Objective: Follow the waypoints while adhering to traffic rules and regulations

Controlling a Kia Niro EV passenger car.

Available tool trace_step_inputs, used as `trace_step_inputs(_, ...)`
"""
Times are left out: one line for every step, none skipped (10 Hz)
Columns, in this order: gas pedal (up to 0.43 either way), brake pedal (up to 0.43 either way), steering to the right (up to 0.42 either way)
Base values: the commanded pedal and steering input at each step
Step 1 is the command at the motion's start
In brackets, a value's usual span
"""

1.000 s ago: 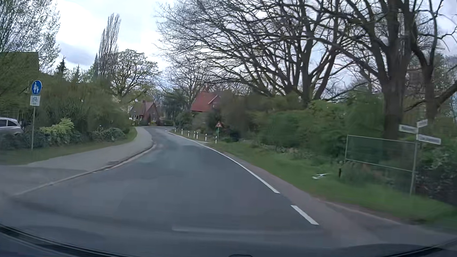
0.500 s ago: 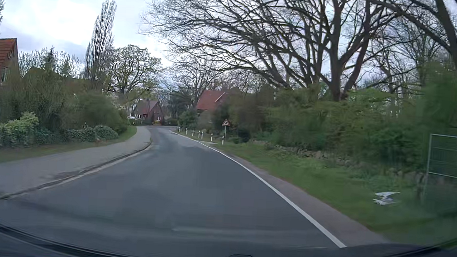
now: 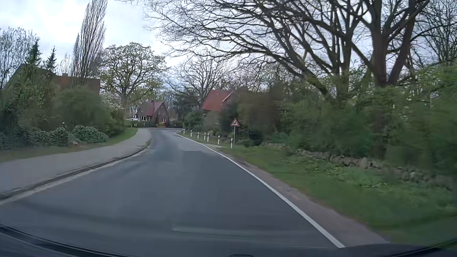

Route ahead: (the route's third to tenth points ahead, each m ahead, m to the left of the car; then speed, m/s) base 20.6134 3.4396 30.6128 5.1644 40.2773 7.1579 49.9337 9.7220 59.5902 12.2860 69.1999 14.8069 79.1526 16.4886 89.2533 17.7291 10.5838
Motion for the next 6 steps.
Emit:
trace_step_inputs(0.039,0.0,-0.025)
trace_step_inputs(0.039,0.0,-0.025)
trace_step_inputs(0.039,0.0,-0.025)
trace_step_inputs(0.039,0.0,-0.025)
trace_step_inputs(0.039,0.0,-0.024)
trace_step_inputs(0.039,0.0,-0.025)
